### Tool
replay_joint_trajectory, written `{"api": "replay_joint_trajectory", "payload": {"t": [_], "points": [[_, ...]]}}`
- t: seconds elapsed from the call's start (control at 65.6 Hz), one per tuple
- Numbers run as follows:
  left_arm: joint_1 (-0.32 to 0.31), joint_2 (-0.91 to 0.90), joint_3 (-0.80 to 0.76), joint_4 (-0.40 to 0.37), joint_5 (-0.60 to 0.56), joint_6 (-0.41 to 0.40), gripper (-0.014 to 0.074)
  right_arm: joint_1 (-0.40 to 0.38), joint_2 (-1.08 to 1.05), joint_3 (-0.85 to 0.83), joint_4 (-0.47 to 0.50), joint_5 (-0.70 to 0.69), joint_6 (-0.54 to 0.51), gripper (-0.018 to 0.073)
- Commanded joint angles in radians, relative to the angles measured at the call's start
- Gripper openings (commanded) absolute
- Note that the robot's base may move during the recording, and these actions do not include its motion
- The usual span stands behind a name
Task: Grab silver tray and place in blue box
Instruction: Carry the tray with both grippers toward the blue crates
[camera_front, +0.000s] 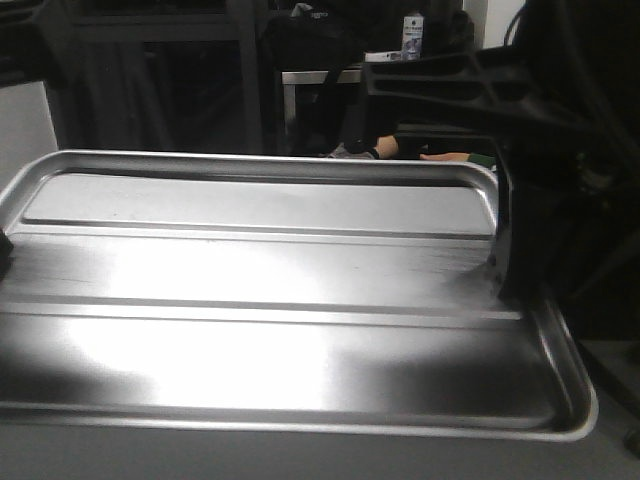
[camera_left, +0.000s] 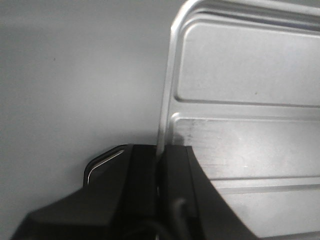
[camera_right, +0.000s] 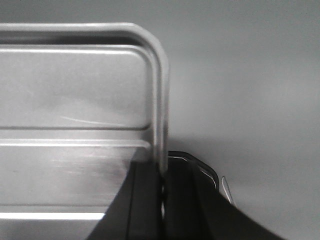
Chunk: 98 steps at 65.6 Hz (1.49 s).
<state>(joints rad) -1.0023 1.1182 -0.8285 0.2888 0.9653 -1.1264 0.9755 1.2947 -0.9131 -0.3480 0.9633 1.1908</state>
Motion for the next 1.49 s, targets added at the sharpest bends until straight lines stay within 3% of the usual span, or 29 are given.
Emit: {"api": "replay_joint_trajectory", "payload": {"t": [0.0,1.479], "points": [[-0.001,-0.017,-0.026,0.058,0.038,-0.015,-0.0104,-0.005,-0.031,-0.024,-0.054,0.072,-0.003,0.0057],[-0.001,-0.017,-0.026,0.062,0.038,-0.015,-0.0104,-0.005,-0.031,-0.024,-0.055,0.076,-0.003,0.0057]]}}
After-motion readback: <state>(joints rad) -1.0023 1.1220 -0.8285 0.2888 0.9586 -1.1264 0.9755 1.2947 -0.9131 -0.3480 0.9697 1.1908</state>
